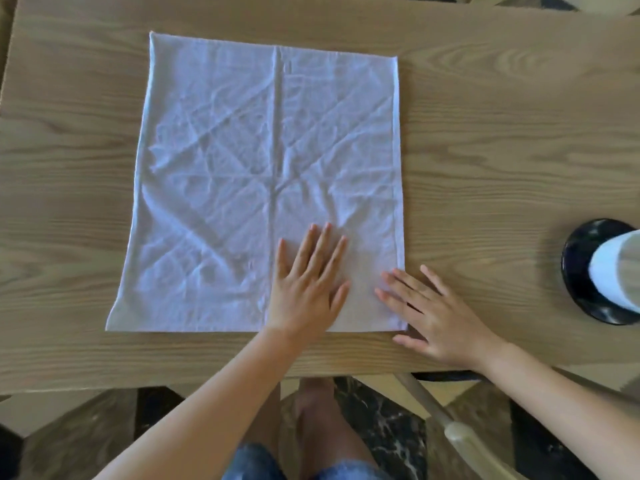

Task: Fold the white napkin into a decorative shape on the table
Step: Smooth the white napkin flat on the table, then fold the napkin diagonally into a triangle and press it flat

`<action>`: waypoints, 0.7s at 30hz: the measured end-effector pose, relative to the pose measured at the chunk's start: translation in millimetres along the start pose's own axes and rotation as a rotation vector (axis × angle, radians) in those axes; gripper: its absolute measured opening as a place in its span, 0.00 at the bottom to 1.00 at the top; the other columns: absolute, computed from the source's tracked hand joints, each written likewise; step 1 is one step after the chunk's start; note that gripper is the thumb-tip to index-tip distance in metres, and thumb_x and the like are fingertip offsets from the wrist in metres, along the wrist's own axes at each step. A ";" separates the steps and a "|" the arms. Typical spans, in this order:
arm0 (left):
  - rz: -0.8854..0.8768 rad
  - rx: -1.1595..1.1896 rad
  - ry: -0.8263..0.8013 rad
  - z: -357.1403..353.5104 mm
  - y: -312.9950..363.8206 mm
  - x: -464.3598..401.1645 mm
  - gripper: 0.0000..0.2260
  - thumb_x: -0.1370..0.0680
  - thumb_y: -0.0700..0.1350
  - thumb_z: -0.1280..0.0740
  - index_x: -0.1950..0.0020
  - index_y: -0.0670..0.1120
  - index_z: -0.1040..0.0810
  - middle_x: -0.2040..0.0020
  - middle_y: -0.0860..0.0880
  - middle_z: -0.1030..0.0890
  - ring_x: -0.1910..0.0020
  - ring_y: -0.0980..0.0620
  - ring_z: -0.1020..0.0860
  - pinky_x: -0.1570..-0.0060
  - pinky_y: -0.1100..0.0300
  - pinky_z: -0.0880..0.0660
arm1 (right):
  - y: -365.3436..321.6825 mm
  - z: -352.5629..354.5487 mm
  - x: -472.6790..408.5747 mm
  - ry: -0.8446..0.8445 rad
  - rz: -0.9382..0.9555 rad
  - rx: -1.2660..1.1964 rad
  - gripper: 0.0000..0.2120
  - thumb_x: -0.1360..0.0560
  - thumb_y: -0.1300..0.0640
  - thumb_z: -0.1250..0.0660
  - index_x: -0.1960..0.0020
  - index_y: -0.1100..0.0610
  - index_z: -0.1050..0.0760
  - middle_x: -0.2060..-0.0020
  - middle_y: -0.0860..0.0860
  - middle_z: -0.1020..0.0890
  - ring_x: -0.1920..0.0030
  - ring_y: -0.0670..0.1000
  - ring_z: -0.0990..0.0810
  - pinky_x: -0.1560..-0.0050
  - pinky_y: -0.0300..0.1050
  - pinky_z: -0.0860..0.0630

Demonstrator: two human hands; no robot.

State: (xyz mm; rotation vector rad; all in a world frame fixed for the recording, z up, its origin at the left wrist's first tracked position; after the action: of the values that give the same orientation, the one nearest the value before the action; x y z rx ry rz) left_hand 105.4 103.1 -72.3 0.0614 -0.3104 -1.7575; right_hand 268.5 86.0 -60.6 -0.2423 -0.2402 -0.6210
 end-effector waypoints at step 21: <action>-0.081 0.211 -0.144 -7.6 42.2 46.0 0.33 0.24 0.61 0.44 0.24 0.46 0.46 0.23 0.48 0.45 0.24 0.51 0.51 0.28 0.43 0.55 | -5.5 61.4 -12.0 0.371 0.138 -0.120 0.12 0.27 0.67 0.41 0.57 0.59 0.20 0.59 0.52 0.16 0.55 0.53 0.18 0.43 0.51 0.25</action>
State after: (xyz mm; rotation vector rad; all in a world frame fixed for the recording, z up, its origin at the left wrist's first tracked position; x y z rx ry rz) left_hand 137.5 49.7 -63.5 0.1010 -0.6055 -1.8074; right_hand 246.6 106.2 -5.4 -0.2519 0.1698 -0.5331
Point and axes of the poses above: each hand's wrist, its own x-axis away from the middle knuckle, its own z-axis out of the back of the hand, y = z × x, the point moved 8 cm from there along -x, towards the middle knuckle
